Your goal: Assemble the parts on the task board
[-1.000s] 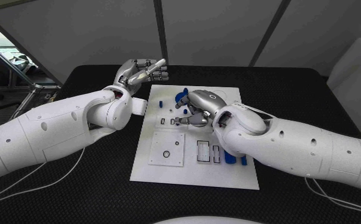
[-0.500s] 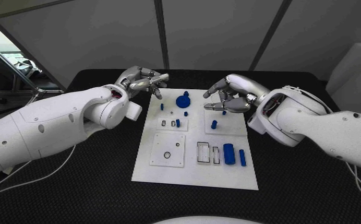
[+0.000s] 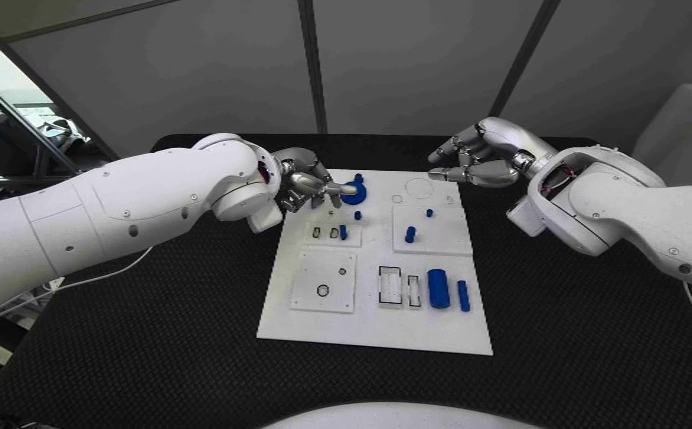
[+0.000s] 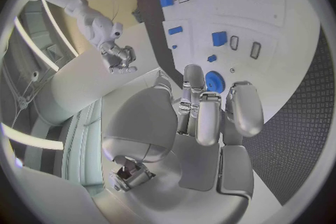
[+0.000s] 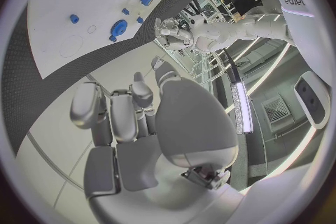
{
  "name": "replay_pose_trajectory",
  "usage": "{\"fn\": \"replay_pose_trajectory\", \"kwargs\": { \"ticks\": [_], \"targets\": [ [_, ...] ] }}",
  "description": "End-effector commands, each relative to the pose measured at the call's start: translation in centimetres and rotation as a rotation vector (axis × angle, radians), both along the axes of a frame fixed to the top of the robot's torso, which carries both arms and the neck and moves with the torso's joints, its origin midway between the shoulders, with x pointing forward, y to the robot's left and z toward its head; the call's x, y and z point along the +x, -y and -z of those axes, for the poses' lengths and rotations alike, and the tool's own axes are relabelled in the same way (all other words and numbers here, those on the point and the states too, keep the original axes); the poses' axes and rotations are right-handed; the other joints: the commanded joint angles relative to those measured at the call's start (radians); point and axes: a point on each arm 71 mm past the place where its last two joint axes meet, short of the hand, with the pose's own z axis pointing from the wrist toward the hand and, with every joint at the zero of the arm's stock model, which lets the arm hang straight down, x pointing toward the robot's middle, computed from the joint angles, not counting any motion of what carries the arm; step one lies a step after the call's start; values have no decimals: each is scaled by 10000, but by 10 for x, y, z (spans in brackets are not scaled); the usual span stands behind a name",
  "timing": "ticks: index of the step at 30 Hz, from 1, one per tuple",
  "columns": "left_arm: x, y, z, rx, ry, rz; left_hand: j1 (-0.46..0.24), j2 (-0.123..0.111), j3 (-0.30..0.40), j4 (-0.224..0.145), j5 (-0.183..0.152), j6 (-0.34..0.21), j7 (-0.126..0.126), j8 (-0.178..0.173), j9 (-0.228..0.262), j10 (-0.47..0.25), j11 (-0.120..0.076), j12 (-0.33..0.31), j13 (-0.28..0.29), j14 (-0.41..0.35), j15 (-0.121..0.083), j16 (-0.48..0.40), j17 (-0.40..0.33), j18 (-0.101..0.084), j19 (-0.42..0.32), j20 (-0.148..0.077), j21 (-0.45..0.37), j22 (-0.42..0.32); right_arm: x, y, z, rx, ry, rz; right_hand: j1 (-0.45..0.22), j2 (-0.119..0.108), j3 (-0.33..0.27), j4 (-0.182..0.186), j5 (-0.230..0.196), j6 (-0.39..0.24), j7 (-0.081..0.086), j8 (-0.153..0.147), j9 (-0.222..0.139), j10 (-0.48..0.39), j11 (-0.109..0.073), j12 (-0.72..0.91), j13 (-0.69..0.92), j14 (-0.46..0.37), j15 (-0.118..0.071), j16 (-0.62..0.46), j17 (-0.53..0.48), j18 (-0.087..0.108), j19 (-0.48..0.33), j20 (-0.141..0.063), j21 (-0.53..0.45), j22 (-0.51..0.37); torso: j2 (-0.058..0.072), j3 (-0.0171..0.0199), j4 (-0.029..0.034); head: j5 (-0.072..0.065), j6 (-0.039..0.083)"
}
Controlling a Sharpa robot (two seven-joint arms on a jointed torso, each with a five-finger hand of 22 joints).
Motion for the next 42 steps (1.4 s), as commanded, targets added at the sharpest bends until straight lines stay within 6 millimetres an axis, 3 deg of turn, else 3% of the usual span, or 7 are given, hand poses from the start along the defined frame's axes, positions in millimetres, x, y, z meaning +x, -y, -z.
{"fn": "replay_pose_trajectory", "kwargs": {
  "ticks": [1, 6, 9, 20, 42],
  "targets": [
    [2, 1, 7, 2626, -187, 365, -171, 21, -273, 4, -28, -134, -96, 438, 363, 223, -46, 1052, 1129, 564, -123, 36, 935, -600, 199, -40, 314, 498, 3, 1, 0, 201, -322, 217, 82, 47, -25, -1, 44, 8, -9, 24, -9, -21, -17, -46, -13, 204, -66, -61, -14, 155, 45, -25, -31, 6, -59, 13, 22, 30, -57],
    [4, 17, 10, 3532, -161, 640, -236, 37, -624, 27, -18, -395, -168, 1038, 911, 519, -109, 2098, 2308, 579, -176, 40, 974, -724, 522, -101, 720, 1194, 6, 2, 1, 112, -323, 332, 107, 46, -33, 0, 129, -27, -3, 22, -20, -26, -14, -75, -46, 211, -66, -97, -42, 158, 46, -29, -57, -20, -28, 17, 2, 65, -61],
    [5, 22, 12, 3842, -196, 731, -237, 53, -710, 25, -16, -476, -186, 1204, 1079, 564, -126, 2282, 2526, 582, -194, 38, 982, -769, 644, -118, 846, 1420, 7, 2, 2, 50, -315, 360, 116, 48, -36, 5, 179, -42, 0, 23, -24, -29, -13, -90, -63, 216, -65, -108, -46, 158, 51, -30, -66, -26, -20, 15, 0, 67, -79],
    [5, 34, 15, 4366, -448, 1032, -1, 134, -717, -29, 0, -649, -208, 1426, 1337, 560, -151, 2432, 2712, 586, -226, 33, 995, -858, 919, -161, 1080, 1845, 9, 2, 3, -117, -301, 417, 173, 43, -42, 44, 640, -110, 12, 45, -43, -30, -8, -140, -134, 244, -65, -179, -68, 159, 82, -35, -120, -59, -4, 8, 3, 32, -153],
    [8, 45, 20, 4744, -796, 1397, 252, 153, -666, -92, 2, -772, -213, 1576, 1525, 496, -158, 2437, 2730, 587, -236, 23, 998, -900, 1045, -178, 1180, 2037, 11, -1, 4, -257, -388, 370, 209, 35, -21, 89, 959, -144, 16, 70, -51, -30, -9, -158, -171, 259, -68, -226, -81, 162, 96, -38, -161, -84, 11, 5, 12, 10, -277]
  ]
}}
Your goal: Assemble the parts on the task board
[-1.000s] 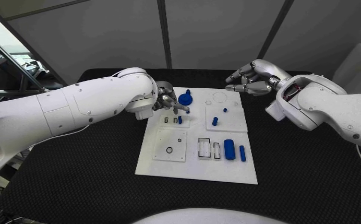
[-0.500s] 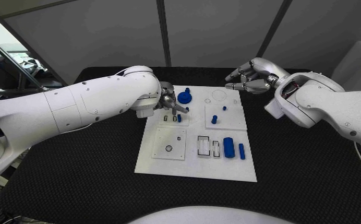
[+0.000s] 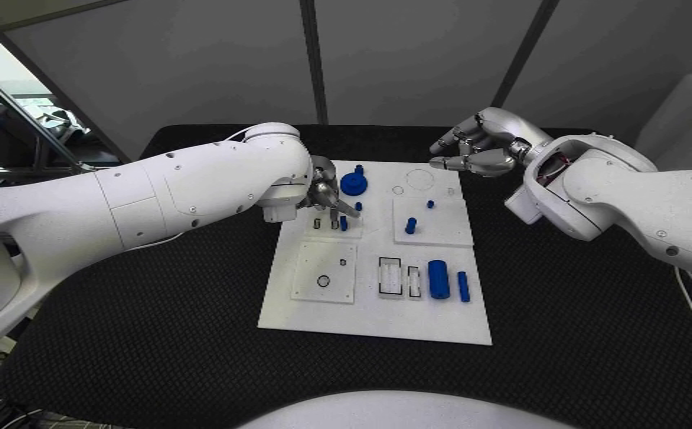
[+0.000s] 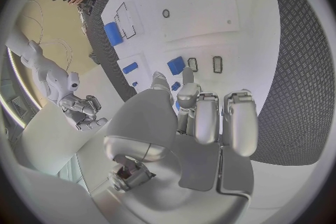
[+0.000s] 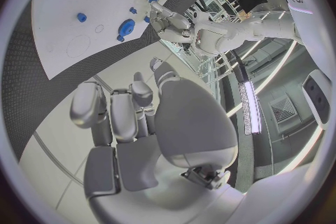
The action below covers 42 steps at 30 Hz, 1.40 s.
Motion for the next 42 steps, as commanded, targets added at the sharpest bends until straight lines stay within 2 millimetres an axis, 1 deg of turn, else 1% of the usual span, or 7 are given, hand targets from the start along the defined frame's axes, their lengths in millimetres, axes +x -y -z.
{"fn": "replay_pose_trajectory", "kwargs": {
  "ticks": [1, 14, 25, 32, 37, 40, 42],
  "targets": [
    [0, 0, 1, 289, -159, 146, 156, -7, 9, -63, 2, -107, 0, 70, 35, -34, -2, -14, -34, 616, -71, 9, 1001, -903, 310, -20, 38, 1194, 0, -1, -1, -67, 2, -82, 92, -4, 4, 64, 62, -74, 13, 70, -10, -32, -10, -37, -12, 259, -69, -34, -14, 164, 57, 0, -44, -13, 3, -1, 2, -3, -16],
    [-1, 2, 6, 400, -256, 220, 390, 81, 153, -124, 8, -178, -1, 163, 159, -63, -5, -15, -17, 619, -72, 5, 1008, -907, 324, -23, 38, 1213, 1, -2, -1, -112, -16, -91, 122, -14, 32, 91, 261, -84, 14, 89, -13, -29, -12, -36, -24, 267, -71, -57, -15, 164, 68, -3, -63, -20, -6, 4, 20, -20, -83],
    [-2, 5, 6, 267, -249, 285, 590, 245, 338, -178, 8, -226, -8, 230, 255, -77, -11, -26, -15, 621, -78, 3, 1015, -906, 327, -25, 30, 1216, 2, -3, 0, -160, -29, -103, 148, -15, 70, 115, 431, -88, 14, 106, -14, -30, -14, -40, -36, 274, -74, -74, -14, 166, 74, -6, -80, -28, 2, 7, 6, -20, -91],
    [-3, 7, 5, 9, -231, 271, 1206, 575, 876, -481, 12, -338, -57, 274, 369, -107, -57, -69, -22, 623, -113, -5, 1022, -904, 328, -51, 15, 1219, 3, -4, 1, -206, -76, -134, 180, -29, 115, 134, 610, -91, 14, 122, -16, -28, -17, -34, -40, 278, -77, -90, -12, 168, 75, -10, -100, -41, 3, 8, 11, -15, -118],
    [-4, 8, 5, -189, -312, 222, 1770, 680, 1371, -794, 19, -441, -112, 232, 396, -170, -110, -154, -69, 622, -158, -13, 1023, -900, 321, -88, -1, 1213, 3, -5, 1, -253, -107, -155, 191, -35, 131, 139, 668, -93, 14, 126, -17, -22, -17, -24, -35, 282, -79, -88, -3, 166, 84, -11, -97, -33, 5, 8, 10, -11, -121],
    [-4, 7, 5, -328, -343, 204, 2164, 734, 1830, -986, 24, -512, -147, 169, 391, -223, -146, -235, -110, 622, -192, -16, 1028, -897, 315, -121, -13, 1208, 3, -5, 2, -280, -130, -161, 194, -39, 137, 142, 693, -95, 15, 128, -18, -23, -17, -25, -38, 283, -79, -90, -3, 167, 81, -11, -102, -38, 6, 7, 10, -15, -125],
    [-5, 7, 5, -430, -381, 185, 2441, 715, 2220, -1127, 37, -563, -162, 120, 383, -256, -164, -297, -137, 622, -210, -19, 1031, -895, 309, -145, -23, 1202, 4, -5, 2, -299, -142, -168, 198, -43, 144, 144, 717, -96, 15, 129, -18, -27, -18, -30, -43, 284, -79, -91, -1, 166, 86, -12, -100, -32, 3, 8, 12, -13, -129]
  ]
}}
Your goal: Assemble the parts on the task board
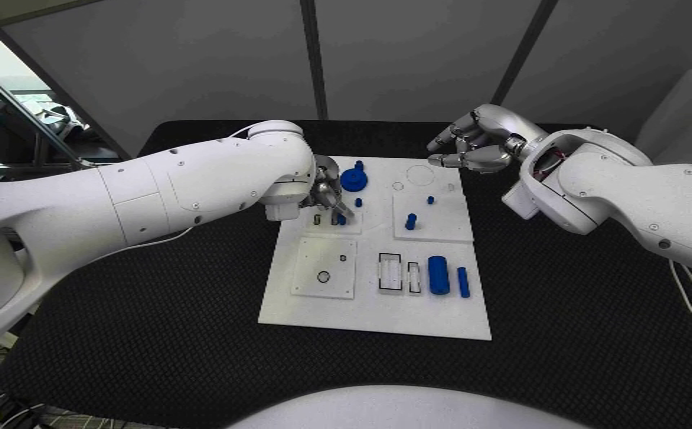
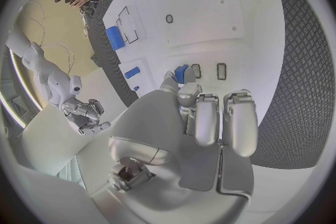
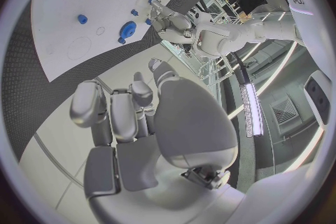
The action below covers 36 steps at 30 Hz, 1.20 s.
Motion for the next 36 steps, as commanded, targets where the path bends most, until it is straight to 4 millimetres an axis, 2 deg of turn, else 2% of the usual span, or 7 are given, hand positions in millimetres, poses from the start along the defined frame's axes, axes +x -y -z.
{"fn": "replay_pose_trajectory", "kwargs": {
  "ticks": [1, 7, 8, 10, 11, 12, 36],
  "targets": [
    [-2, 1, 1, -386, -151, -48, 460, 28, 571, -227, 86, -84, -16, -85, 11, -65, -13, -98, -35, 597, -92, -20, 1035, -894, 251, -96, -25, 1206, 0, -1, -1, -104, -20, -117, 64, 10, 29, 30, 52, -60, -20, 51, -11, -27, -18, -33, -11, 283, -80, -53, -2, 166, 87, -13, -31, -4, 0, 2, -1, 3, -11],
    [-4, -1, 1, -637, -237, -179, 325, -799, 2762, -122, 113, -161, 73, -89, 118, -55, 52, -294, -145, 599, -45, -31, 1051, -894, 251, -82, -42, 1230, 1, -1, 0, -171, -40, -123, 69, 4, 42, 37, 101, -61, -20, 55, -12, -27, -18, -31, -11, 284, -80, -61, -7, 168, 84, -14, -39, -11, -2, 2, 12, 15, -22],
    [-4, -3, 0, -702, -207, -249, -79, -1382, 3923, -7, 86, -174, 112, -12, 224, -12, 48, -298, -139, 602, -34, -35, 1060, -889, 251, -71, -55, 1236, 1, -1, 0, -184, -39, -121, 69, 4, 42, 37, 101, -61, -20, 55, -12, -27, -18, -31, -11, 284, -80, -61, -7, 168, 84, -14, -39, -11, -6, 2, 14, 22, -29],
    [-5, -4, 0, -787, -123, -372, -284, -1647, 4625, -24, 107, -172, 77, 57, 300, 26, 34, -274, -114, 604, -25, -37, 1063, -890, 249, -55, -66, 1235, 1, 0, 0, -192, -33, -120, 56, -1, 44, 52, 122, -63, -17, 56, -12, -32, -15, -39, -21, 283, -79, -69, -14, 170, 79, -14, -47, -20, -6, -1, 21, 36, -26],
    [-5, -5, -1, -813, -90, -413, -1079, -2279, 6326, -44, 89, -197, 153, 263, 524, 102, -26, -224, -62, 609, 24, -44, 1074, -892, 256, -58, -80, 1255, 1, 0, 0, -193, -32, -120, 44, -5, 41, 62, 123, -64, -15, 57, -13, -34, -13, -42, -24, 282, -78, -73, -17, 170, 78, -14, -49, -22, -6, -1, 25, 38, -24],
    [-5, -6, -1, -880, -3, -516, -1301, -2496, 6869, -142, 85, -203, 105, 349, 612, 136, 19, -198, -38, 611, -5, -47, 1077, -892, 259, -53, -85, 1263, 2, 0, 0, -197, -29, -118, 38, -8, 39, 67, 121, -65, -14, 57, -13, -34, -12, -42, -25, 281, -78, -78, -22, 170, 79, -14, -49, -21, -2, -1, 29, 43, -14],
    [-10, -24, -5, -1076, 2411, -1414, -2130, -2777, 8045, -972, 105, -256, 28, 676, 954, 451, 12, 186, 370, 618, -63, -55, 1095, -926, 355, -67, -3, 1445, 2, 2, 0, -612, 244, -198, 27, -13, 39, 80, 123, -68, -14, 58, -14, -38, -11, -50, -34, 280, -76, -86, -29, 173, 69, -13, -61, -36, -1, 9, 39, 125, -86]
  ]
}}
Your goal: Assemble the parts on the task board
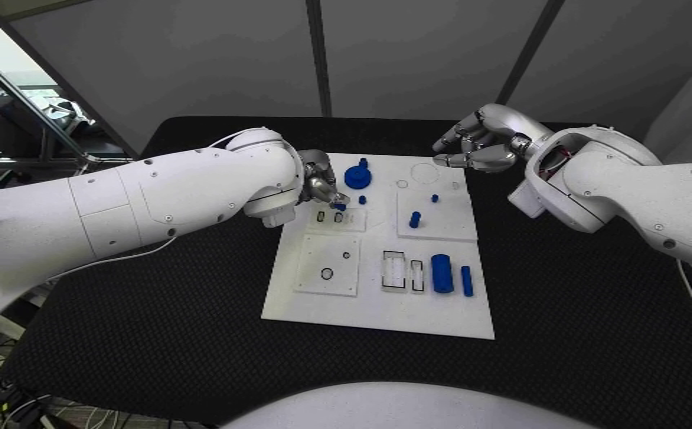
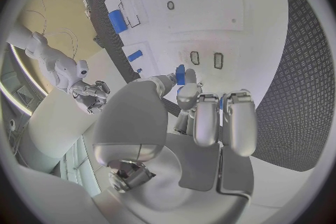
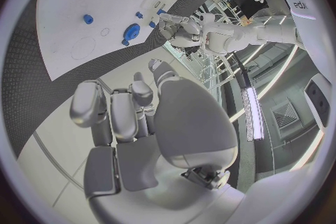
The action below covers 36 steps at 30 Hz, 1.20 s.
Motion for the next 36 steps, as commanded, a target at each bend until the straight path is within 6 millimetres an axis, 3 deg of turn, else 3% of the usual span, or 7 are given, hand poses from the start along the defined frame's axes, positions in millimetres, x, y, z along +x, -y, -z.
{"fn": "replay_pose_trajectory", "kwargs": {
  "ticks": [1, 3, 36],
  "targets": [
    [3, 0, -2, 159, 986, -239, -91, 34, 1548, -1493, 39, -30, -27, 43, 19, 27, 3, 16, -17, 642, -41, -55, 1096, -926, 378, -16, 31, 1441, 0, -1, -2, -250, 212, -162, 26, -15, 14, 57, 33, -69, -14, 58, -15, -44, -11, -60, -28, 314, -40, -39, -29, 175, 62, -13, -69, -31, -3, -1, -5, 18, -12],
    [2, 0, 0, 211, 1022, -262, -94, 32, 1550, -1495, 39, -30, -27, 43, 19, 27, 3, 15, -19, 642, -41, -55, 1096, -926, 378, -16, 31, 1442, 0, -1, -2, -277, 232, -175, 26, -15, 14, 57, 33, -69, -14, 58, -15, -44, -11, -60, -28, 314, -40, -39, -29, 175, 62, -13, -69, -31, 10, -3, -30, 47, -12],
    [-11, 1, 13, 1487, 451, 260, -304, -95, 1869, -1723, 187, -22, -44, 147, 110, 169, -16, 193, 168, 644, -58, -58, 1102, -941, 414, -34, 69, 1512, 0, -2, -1, -396, 193, -282, 21, -17, 21, 70, 47, -69, -16, 62, -15, -38, -12, -48, -19, 316, -40, -36, -19, 176, 61, -13, -75, -36, 9, 4, -28, 76, -113]
  ]
}}
